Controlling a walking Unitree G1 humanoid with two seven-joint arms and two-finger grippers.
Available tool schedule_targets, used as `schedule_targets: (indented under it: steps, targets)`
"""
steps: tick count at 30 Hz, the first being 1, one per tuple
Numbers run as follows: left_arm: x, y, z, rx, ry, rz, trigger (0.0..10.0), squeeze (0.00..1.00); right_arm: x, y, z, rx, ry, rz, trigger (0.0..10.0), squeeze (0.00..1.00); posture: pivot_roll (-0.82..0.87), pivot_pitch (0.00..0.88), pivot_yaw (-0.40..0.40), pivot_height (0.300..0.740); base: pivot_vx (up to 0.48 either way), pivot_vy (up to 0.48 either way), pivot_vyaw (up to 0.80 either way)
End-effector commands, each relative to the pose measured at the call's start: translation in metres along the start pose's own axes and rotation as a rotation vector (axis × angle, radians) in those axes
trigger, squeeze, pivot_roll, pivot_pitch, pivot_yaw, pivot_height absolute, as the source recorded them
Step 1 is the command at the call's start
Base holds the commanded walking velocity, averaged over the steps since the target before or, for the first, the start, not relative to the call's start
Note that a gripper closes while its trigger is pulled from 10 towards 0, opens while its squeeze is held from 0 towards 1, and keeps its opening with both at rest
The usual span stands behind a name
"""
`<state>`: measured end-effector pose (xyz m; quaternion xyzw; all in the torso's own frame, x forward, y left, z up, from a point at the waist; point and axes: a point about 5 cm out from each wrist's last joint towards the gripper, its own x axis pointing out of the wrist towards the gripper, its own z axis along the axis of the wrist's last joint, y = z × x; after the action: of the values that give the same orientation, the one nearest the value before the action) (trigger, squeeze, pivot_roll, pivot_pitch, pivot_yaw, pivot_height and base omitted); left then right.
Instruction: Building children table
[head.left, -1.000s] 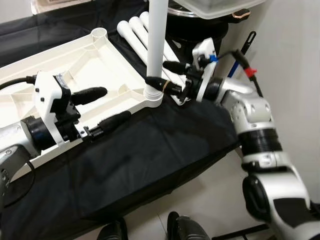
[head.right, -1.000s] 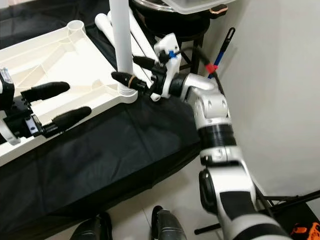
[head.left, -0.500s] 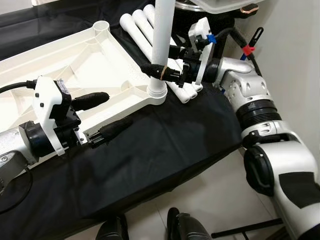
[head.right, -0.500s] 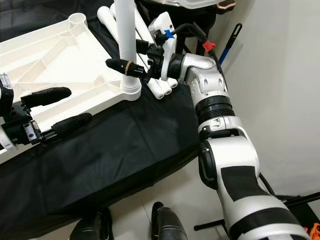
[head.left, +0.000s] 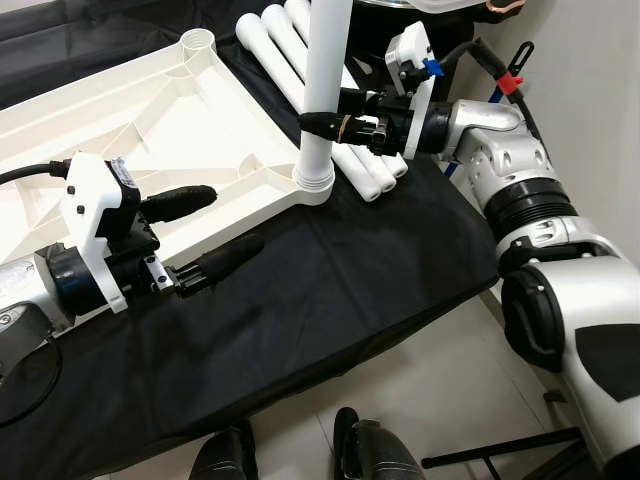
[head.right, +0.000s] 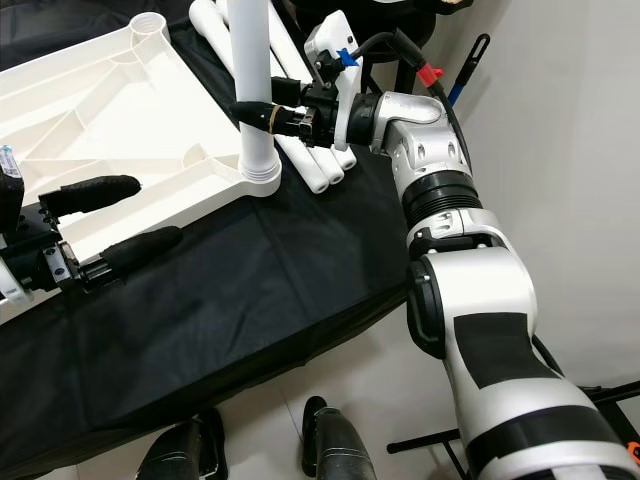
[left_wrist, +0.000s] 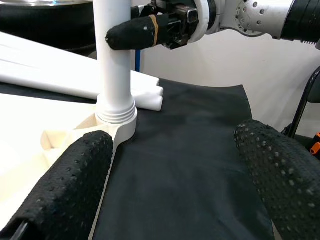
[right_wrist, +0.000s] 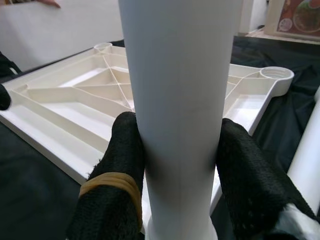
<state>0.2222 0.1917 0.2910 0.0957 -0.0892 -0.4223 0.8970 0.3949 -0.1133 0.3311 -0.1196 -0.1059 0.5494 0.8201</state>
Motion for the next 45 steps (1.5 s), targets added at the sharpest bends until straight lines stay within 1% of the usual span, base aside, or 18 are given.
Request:
schedule_targets:
  steps: [1, 9, 11, 12, 13, 15, 16, 19, 20, 21, 25, 31, 32, 33, 39, 40, 42, 45]
  targets:
    - [0.001, -0.005, 0.0, 0.002, 0.006, -0.026, 10.0, 0.0, 0.002, 0.0, -0.004, -0.033, 0.038, -0.026, 0.0, 0.0, 0.09, 0.333, -0.077, 0.74, 0.0, 0.0, 0.0]
    - [0.005, -0.005, -0.001, 0.003, -0.007, -0.025, 10.0, 0.0, 0.025, 0.013, -0.02, -0.072, 0.084, -0.124, 0.0, 0.0, 0.08, 0.316, -0.077, 0.74, 0.0, 0.0, 0.0]
    - [0.006, -0.004, -0.002, 0.006, -0.013, -0.024, 10.0, 0.0, 0.039, 0.02, -0.031, -0.013, 0.104, -0.288, 0.0, 0.0, 0.07, 0.307, -0.077, 0.74, 0.0, 0.0, 0.0]
    - [0.006, -0.004, -0.002, 0.006, -0.013, -0.024, 10.0, 0.0, 0.039, 0.02, -0.031, -0.013, 0.104, -0.288, 0.0, 0.0, 0.07, 0.307, -0.077, 0.74, 0.0, 0.0, 0.0]
    - [0.007, -0.003, -0.002, 0.008, -0.013, -0.023, 10.0, 0.0, 0.042, 0.023, -0.036, -0.007, 0.121, -0.343, 0.0, 0.0, 0.07, 0.307, -0.077, 0.74, 0.0, 0.0, 0.0]
    - [0.008, -0.002, -0.003, 0.006, -0.02, -0.024, 10.0, 0.0, 0.05, 0.036, -0.048, 0.054, 0.15, -0.407, 0.0, 0.0, 0.05, 0.294, -0.08, 0.74, 0.0, 0.0, 0.0]
    - [0.008, -0.002, -0.003, 0.006, -0.02, -0.024, 10.0, 0.0, 0.05, 0.036, -0.048, 0.054, 0.15, -0.407, 0.0, 0.0, 0.05, 0.294, -0.08, 0.74, 0.0, 0.0, 0.0]
    - [0.011, -0.002, -0.002, 0.008, -0.037, -0.023, 10.0, 0.0, 0.062, 0.064, -0.066, 0.083, 0.181, -0.54, 0.0, 0.0, 0.05, 0.282, -0.091, 0.74, 0.0, 0.0, 0.0]
    - [0.011, -0.002, -0.002, 0.008, -0.037, -0.023, 10.0, 0.0, 0.062, 0.064, -0.066, 0.083, 0.181, -0.54, 0.0, 0.0, 0.05, 0.282, -0.091, 0.74, 0.0, 0.0, 0.0]
    - [0.012, -0.002, -0.002, 0.013, -0.041, -0.022, 10.0, 0.0, 0.069, 0.08, -0.07, 0.122, 0.17, -0.604, 0.0, 0.0, 0.05, 0.277, -0.094, 0.74, 0.0, 0.0, 0.0]
    - [0.013, -0.003, -0.003, 0.013, -0.044, -0.022, 10.0, 0.0, 0.069, 0.086, -0.073, 0.128, 0.179, -0.656, 0.0, 0.0, 0.04, 0.274, -0.096, 0.74, 0.0, 0.0, 0.0]
    - [0.013, -0.002, -0.004, 0.017, -0.05, -0.018, 10.0, 0.0, 0.058, 0.089, -0.072, 0.134, 0.213, -0.733, 0.0, 0.0, 0.03, 0.268, -0.099, 0.74, 0.0, 0.0, 0.0]
    - [0.013, -0.002, -0.004, 0.018, -0.051, -0.018, 10.0, 0.0, 0.054, 0.087, -0.07, 0.13, 0.213, -0.744, 3.2, 0.0, 0.03, 0.268, -0.099, 0.74, 0.0, 0.0, 0.0]
    - [0.014, -0.002, -0.005, 0.017, -0.053, -0.018, 10.0, 0.0, 0.05, 0.083, -0.069, 0.12, 0.214, -0.749, 10.0, 0.0, 0.03, 0.266, -0.095, 0.74, 0.0, 0.0, 0.0]
    - [0.016, -0.002, -0.005, 0.013, -0.061, -0.027, 10.0, 0.0, 0.04, 0.077, -0.058, 0.107, 0.183, -0.715, 10.0, 0.0, 0.02, 0.268, -0.082, 0.74, 0.0, 0.0, 0.0]
    - [0.016, -0.001, -0.004, 0.014, -0.061, -0.029, 10.0, 0.0, 0.039, 0.076, -0.053, 0.146, 0.146, -0.681, 10.0, 1.0, 0.03, 0.27, -0.08, 0.74, 0.0, 0.0, 0.0]
    - [0.016, -0.001, -0.004, 0.014, -0.061, -0.029, 10.0, 0.0, 0.039, 0.076, -0.053, 0.146, 0.146, -0.681, 10.0, 1.0, 0.03, 0.27, -0.08, 0.74, 0.0, 0.0, 0.0]
    - [0.016, -0.001, -0.004, 0.017, -0.061, -0.035, 10.0, 0.0, 0.026, 0.066, -0.039, 0.199, 0.086, -0.551, 10.0, 1.0, 0.03, 0.269, -0.078, 0.74, 0.0, 0.0, 0.0]
